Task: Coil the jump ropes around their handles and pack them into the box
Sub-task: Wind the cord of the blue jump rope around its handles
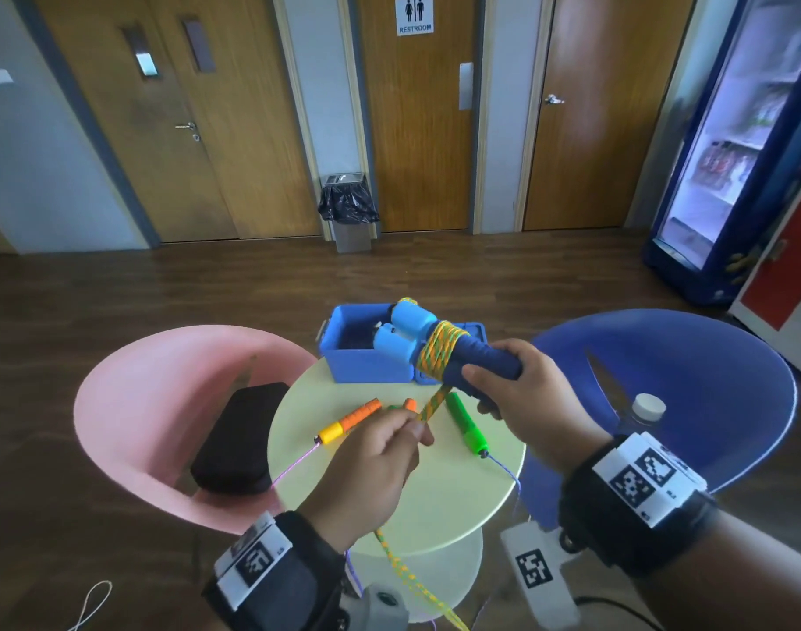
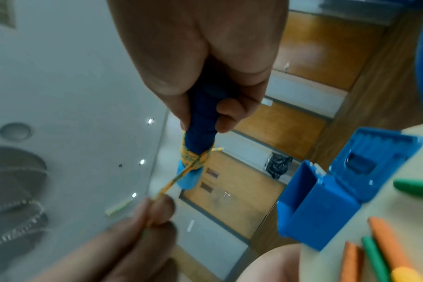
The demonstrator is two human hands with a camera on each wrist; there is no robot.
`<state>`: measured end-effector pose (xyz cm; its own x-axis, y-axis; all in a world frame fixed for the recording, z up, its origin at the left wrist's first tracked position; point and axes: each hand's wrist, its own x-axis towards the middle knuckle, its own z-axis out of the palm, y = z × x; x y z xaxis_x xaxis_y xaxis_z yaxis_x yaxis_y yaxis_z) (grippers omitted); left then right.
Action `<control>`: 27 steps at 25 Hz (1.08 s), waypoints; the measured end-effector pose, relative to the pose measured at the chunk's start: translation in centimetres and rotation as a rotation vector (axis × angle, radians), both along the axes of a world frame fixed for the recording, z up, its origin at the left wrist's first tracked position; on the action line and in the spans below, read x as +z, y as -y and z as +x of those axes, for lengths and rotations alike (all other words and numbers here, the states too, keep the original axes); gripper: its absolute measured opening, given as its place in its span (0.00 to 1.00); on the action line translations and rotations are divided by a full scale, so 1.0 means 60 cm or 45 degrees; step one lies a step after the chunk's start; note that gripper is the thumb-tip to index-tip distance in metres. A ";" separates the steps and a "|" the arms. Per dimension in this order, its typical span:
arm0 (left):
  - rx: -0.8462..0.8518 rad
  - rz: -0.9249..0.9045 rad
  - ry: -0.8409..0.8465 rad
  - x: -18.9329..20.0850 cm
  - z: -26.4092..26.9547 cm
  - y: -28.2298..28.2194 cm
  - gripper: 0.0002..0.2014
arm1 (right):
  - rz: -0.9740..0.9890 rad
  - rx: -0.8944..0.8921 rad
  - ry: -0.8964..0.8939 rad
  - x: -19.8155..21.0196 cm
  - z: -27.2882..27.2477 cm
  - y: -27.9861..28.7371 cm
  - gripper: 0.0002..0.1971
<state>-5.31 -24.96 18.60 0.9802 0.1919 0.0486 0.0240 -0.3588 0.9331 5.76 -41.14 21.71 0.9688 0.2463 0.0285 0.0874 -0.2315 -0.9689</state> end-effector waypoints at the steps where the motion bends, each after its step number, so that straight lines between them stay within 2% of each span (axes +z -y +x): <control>1: -0.037 0.081 -0.009 0.001 -0.001 -0.004 0.14 | -0.113 -0.012 0.077 -0.003 0.005 0.007 0.11; 4: -0.130 0.392 -0.034 0.010 0.003 -0.009 0.13 | -0.370 0.017 0.219 -0.017 0.004 0.019 0.14; 8: -0.176 0.807 -0.048 0.038 0.012 -0.014 0.10 | -0.534 0.121 0.320 -0.026 0.000 0.028 0.17; 11: -0.196 1.100 -0.003 0.058 0.028 -0.033 0.10 | -0.680 0.347 0.282 -0.016 -0.004 0.033 0.16; 13: -0.278 1.168 0.051 0.060 0.038 -0.047 0.13 | -0.709 0.554 0.202 0.001 -0.004 0.038 0.16; 17: -0.461 0.983 0.214 0.040 0.053 -0.054 0.17 | -0.556 0.785 0.035 0.040 0.009 0.051 0.15; 19: -0.460 0.808 0.251 0.026 0.057 -0.051 0.18 | -0.427 0.846 -0.086 0.049 0.012 0.056 0.14; 21: -0.391 0.597 0.173 0.016 0.058 -0.043 0.19 | -0.269 0.848 -0.227 0.045 0.013 0.057 0.12; 24: -0.138 0.365 0.143 0.006 0.058 -0.024 0.22 | 0.059 0.573 -0.426 0.020 0.016 0.045 0.13; 26: 0.036 0.293 0.167 0.001 0.065 -0.012 0.23 | 0.264 0.336 -0.508 0.006 0.010 0.032 0.16; 27: 0.121 0.293 0.179 -0.001 0.069 -0.006 0.23 | 0.319 0.291 -0.540 -0.001 0.001 0.024 0.17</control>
